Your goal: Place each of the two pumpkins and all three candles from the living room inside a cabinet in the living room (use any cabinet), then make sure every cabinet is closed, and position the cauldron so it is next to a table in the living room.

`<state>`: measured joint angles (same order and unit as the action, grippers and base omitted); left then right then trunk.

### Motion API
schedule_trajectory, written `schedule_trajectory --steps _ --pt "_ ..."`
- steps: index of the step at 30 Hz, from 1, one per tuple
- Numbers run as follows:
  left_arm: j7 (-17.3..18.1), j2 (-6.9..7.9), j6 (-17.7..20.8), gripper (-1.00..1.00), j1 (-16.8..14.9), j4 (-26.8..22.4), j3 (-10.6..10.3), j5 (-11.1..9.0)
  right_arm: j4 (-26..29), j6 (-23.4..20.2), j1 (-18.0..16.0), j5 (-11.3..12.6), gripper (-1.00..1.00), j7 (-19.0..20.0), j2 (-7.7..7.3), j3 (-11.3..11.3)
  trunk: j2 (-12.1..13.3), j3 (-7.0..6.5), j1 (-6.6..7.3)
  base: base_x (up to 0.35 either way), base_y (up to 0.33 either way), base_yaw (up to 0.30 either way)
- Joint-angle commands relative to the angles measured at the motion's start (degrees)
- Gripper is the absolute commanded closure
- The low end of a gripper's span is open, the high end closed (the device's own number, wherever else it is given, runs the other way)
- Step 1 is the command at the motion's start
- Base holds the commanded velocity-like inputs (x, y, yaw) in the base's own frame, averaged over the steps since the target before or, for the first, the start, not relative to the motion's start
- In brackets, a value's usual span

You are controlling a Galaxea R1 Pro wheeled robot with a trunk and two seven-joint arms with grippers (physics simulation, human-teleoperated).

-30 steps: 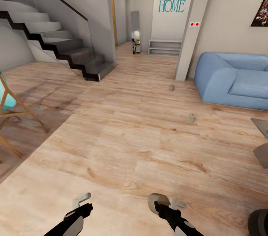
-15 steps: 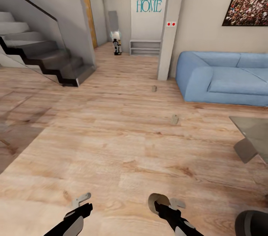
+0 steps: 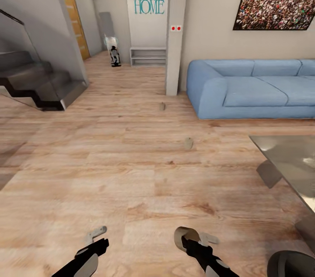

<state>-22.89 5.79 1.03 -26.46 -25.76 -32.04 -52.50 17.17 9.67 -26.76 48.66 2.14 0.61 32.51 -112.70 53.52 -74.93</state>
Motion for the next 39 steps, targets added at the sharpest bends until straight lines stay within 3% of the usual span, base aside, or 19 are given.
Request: schedule_trajectory --steps 1,39 --pt "-0.49 0.09 0.11 -1.0 -0.03 -0.17 -0.48 -0.32 -0.12 0.33 -0.08 0.56 1.0 0.23 0.01 0.36 -0.02 0.04 -0.03 0.324 0.0 -0.254" --pt "-0.49 0.09 0.11 -1.0 -0.03 -0.17 -0.48 -0.32 -0.12 0.35 -0.09 0.56 1.0 0.23 0.01 0.36 -0.02 0.04 -0.03 0.327 0.0 -0.02"
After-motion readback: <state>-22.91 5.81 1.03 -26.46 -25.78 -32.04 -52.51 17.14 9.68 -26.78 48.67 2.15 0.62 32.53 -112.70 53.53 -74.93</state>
